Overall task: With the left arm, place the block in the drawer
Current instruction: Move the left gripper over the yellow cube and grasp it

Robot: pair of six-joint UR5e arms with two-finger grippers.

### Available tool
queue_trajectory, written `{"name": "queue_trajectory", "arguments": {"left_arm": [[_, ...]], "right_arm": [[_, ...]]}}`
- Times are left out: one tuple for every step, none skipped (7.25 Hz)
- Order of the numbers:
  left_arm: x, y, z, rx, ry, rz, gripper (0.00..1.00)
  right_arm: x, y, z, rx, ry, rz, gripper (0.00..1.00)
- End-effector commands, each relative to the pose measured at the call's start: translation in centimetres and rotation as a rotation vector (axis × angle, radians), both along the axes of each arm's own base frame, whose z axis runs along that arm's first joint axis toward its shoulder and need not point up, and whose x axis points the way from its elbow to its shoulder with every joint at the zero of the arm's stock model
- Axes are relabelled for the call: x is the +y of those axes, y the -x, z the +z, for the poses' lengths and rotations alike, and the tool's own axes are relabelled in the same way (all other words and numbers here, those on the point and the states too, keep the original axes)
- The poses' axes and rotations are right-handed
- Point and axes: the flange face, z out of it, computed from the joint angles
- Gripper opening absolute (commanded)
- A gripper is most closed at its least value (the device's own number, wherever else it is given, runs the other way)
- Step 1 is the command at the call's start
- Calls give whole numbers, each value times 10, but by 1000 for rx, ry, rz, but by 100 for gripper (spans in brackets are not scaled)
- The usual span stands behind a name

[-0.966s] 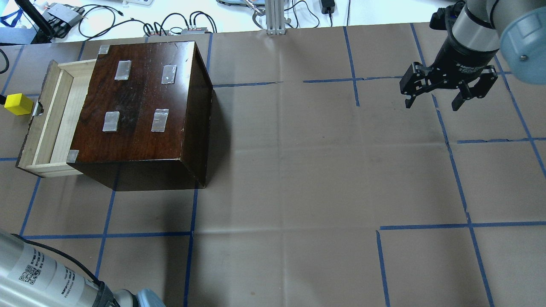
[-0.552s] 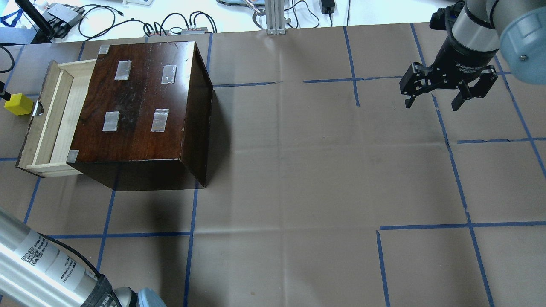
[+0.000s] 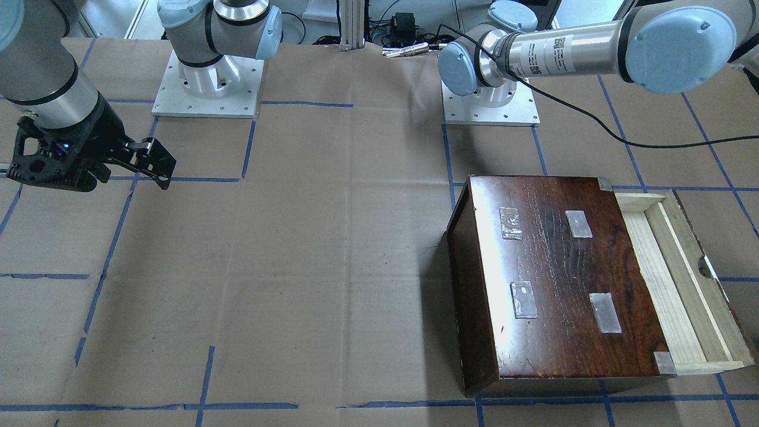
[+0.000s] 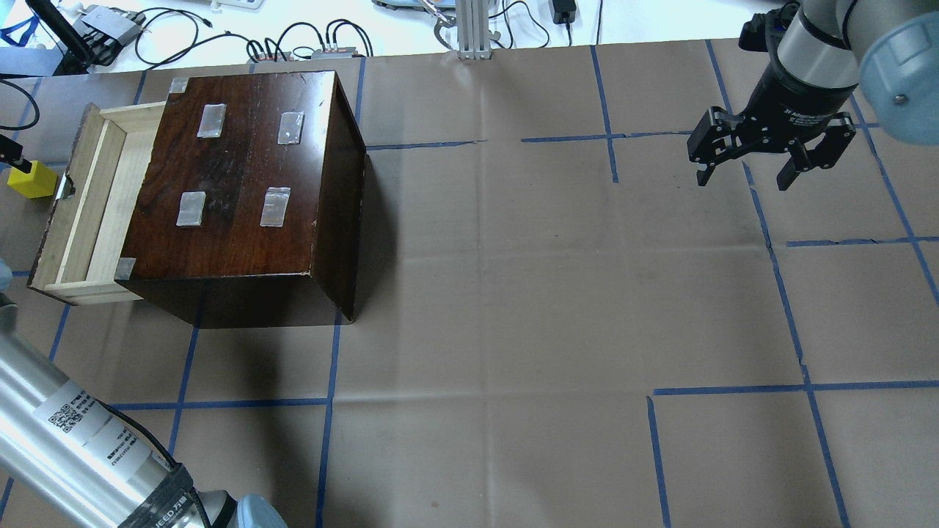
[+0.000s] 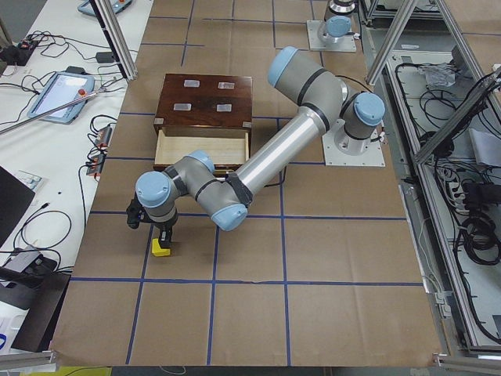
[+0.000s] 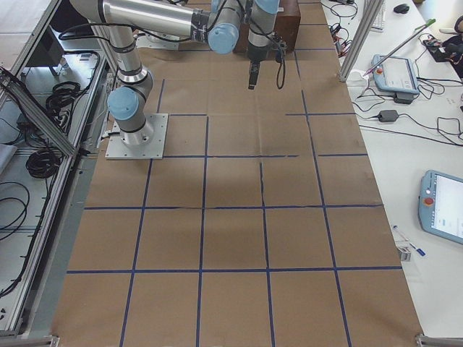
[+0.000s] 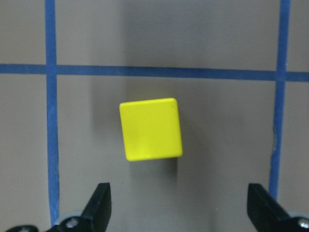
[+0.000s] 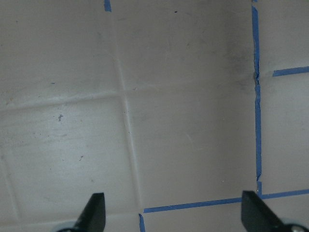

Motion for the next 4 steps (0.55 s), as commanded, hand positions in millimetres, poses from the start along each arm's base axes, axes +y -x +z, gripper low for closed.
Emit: {"name": "queue_trajectory", "arguments": {"left_arm": [[-9,-8,-27,10,-5,2,98],[-11,-10,-35,12,-7,2,98],[-12,-11,-36,11,-8,3,98],[-14,-12,-42,12,-7,2,93]], "right_arm": [[0,0,-1,0,-1,0,100],[0,0,-1,0,-1,0,100],[0,0,0,-1,0,0,100],[0,0,-1,0,-1,0,100]]}}
